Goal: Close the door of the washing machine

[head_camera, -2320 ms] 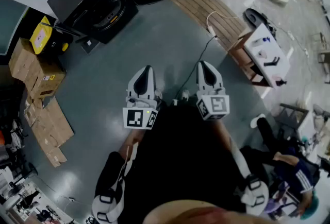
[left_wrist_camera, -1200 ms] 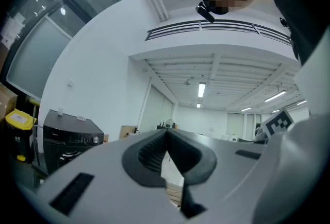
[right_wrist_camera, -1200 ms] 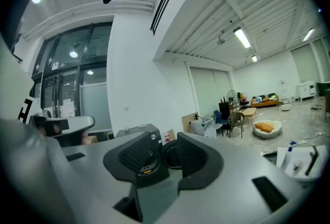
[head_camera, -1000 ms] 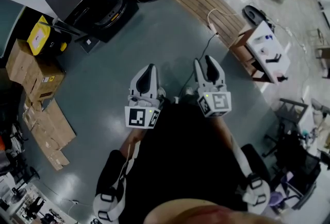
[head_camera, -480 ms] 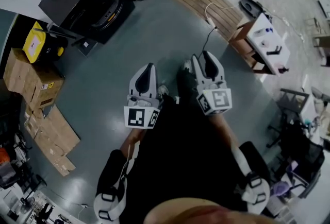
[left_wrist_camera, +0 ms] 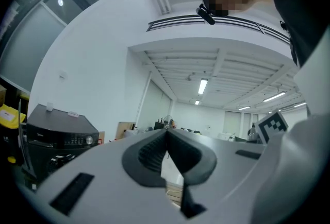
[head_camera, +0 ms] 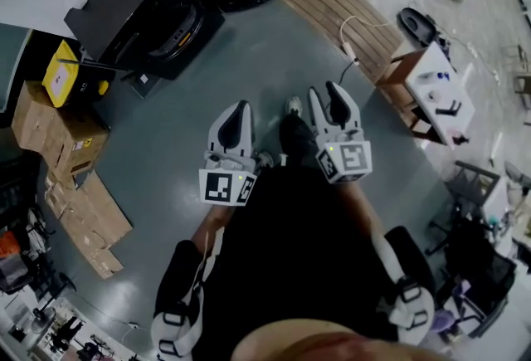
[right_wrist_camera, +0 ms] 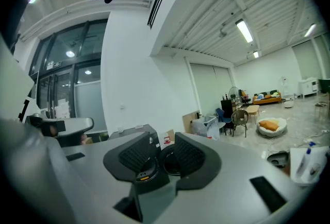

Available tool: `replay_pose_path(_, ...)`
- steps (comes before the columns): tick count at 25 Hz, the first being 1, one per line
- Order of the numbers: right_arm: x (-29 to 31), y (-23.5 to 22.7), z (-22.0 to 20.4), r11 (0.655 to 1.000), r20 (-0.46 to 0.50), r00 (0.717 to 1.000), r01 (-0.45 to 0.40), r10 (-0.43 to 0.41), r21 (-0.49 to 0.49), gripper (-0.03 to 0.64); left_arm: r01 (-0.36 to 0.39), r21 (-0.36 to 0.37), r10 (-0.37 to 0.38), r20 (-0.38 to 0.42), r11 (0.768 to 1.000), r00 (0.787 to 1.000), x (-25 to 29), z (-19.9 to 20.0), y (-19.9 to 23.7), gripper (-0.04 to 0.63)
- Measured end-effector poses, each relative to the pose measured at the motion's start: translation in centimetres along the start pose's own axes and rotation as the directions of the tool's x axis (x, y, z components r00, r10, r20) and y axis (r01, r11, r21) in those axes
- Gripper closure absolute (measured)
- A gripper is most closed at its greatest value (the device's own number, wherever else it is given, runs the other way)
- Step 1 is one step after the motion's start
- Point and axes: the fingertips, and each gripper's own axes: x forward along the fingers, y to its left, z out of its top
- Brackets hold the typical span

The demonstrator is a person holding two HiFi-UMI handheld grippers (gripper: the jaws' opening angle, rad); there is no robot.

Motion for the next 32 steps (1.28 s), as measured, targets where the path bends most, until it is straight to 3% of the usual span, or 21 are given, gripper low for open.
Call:
replay_pose_path(14,13.9,-12.8,5.1,0.996,-0.016,0.995,-0.094,0.094,-0.006,0.474,-0.08,0.018,0.08,0.026,0.997,0.996,17.7,2.6,0.0,0.589)
replay_pose_path(18,16.4,-14.9,5.4,0.995,-0.041,0.994,-0.099,0.099,0.004,0.474,-0.108,0.009,0.107,0.016,0.994,0.994,20.6,2.5,0.6,0.589)
replay_pose_path(32,28.5,-20.3,4.6,0.994,-0.092,0.989,-0.111,0.112,0.01,0.474,-0.081,-0.006,0.081,-0.02,0.997,0.997,31.8,0.7,5.6,0.589)
